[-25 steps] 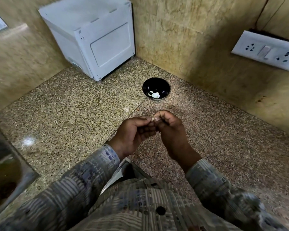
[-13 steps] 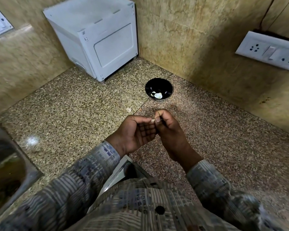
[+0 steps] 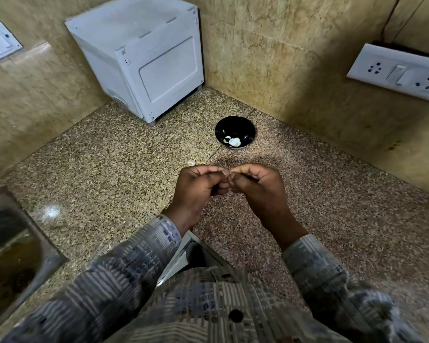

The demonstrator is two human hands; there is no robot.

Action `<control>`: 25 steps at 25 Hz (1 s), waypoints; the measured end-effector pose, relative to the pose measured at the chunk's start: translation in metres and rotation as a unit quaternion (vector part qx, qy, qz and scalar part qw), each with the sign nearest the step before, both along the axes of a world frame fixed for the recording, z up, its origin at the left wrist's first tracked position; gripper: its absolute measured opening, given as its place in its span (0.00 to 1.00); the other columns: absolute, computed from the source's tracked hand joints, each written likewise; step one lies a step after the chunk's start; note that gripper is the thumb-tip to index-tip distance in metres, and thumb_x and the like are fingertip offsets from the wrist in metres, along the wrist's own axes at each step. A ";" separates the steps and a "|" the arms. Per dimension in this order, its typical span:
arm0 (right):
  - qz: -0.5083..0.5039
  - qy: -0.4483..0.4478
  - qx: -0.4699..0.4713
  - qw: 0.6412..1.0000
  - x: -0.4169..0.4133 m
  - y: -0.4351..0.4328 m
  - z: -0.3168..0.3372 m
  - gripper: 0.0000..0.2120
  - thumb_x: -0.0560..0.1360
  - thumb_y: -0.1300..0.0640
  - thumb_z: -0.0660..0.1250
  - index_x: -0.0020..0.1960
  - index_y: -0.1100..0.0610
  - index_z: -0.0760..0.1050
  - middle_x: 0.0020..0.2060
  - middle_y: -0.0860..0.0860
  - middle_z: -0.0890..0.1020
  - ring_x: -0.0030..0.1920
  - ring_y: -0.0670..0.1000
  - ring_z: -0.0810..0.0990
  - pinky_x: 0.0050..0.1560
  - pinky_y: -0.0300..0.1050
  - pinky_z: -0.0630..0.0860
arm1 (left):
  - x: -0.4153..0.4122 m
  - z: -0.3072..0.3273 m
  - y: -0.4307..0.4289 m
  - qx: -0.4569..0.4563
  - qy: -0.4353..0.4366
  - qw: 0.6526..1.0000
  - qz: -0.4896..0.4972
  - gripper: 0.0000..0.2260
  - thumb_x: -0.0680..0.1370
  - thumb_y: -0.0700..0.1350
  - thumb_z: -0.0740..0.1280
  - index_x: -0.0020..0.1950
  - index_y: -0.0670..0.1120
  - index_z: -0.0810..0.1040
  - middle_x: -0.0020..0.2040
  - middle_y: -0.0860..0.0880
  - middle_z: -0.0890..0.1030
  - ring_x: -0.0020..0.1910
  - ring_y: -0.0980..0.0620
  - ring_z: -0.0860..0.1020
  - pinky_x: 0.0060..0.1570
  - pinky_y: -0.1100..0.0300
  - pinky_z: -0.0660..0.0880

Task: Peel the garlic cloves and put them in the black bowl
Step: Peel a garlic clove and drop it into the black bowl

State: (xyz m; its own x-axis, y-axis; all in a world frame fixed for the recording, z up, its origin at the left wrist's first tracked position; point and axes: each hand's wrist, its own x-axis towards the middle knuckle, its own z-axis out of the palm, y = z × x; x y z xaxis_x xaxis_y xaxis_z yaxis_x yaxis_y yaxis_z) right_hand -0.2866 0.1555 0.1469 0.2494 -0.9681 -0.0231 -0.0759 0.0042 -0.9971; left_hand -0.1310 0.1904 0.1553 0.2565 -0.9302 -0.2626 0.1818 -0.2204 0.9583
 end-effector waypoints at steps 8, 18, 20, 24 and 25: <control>-0.016 0.046 -0.038 0.998 -0.002 0.003 0.003 0.06 0.73 0.58 0.68 0.42 0.54 0.84 0.36 0.54 0.86 0.40 0.63 0.85 0.43 0.64 0.83 | -0.010 0.006 0.007 -0.017 -0.010 1.000 0.007 0.04 0.76 0.34 0.71 0.48 0.35 0.85 0.38 0.36 0.84 0.38 0.43 0.83 0.45 0.48 0.80; 0.012 -0.045 0.024 0.999 -0.001 0.002 -0.006 0.06 0.78 0.61 0.63 0.46 0.60 0.79 0.40 0.56 0.83 0.40 0.55 0.80 0.45 0.62 0.81 | -0.011 0.001 0.001 0.042 0.134 0.990 -0.025 0.06 0.77 0.36 0.70 0.44 0.38 0.86 0.39 0.40 0.84 0.37 0.47 0.82 0.42 0.56 0.82; 0.017 -0.067 0.056 0.996 0.002 -0.002 -0.011 0.06 0.78 0.61 0.62 0.48 0.61 0.77 0.40 0.56 0.82 0.42 0.54 0.79 0.45 0.58 0.80 | -0.007 -0.004 -0.006 0.072 0.174 0.981 -0.036 0.08 0.79 0.37 0.69 0.42 0.40 0.86 0.39 0.42 0.84 0.37 0.49 0.83 0.43 0.57 0.82; 0.024 -0.087 0.119 0.989 0.011 -0.015 -0.029 0.08 0.81 0.62 0.61 0.46 0.64 0.74 0.39 0.58 0.78 0.42 0.55 0.77 0.43 0.52 0.78 | 0.004 -0.028 -0.022 0.135 0.211 0.968 -0.017 0.06 0.80 0.38 0.67 0.45 0.40 0.83 0.38 0.44 0.84 0.36 0.50 0.83 0.38 0.58 0.82; 0.019 -0.085 0.142 0.986 0.015 -0.018 -0.037 0.08 0.82 0.62 0.61 0.45 0.63 0.74 0.38 0.57 0.78 0.41 0.54 0.77 0.42 0.50 0.77 | 0.007 -0.038 -0.026 0.153 0.219 0.964 -0.008 0.05 0.80 0.38 0.67 0.46 0.40 0.82 0.38 0.44 0.84 0.35 0.50 0.83 0.37 0.59 0.82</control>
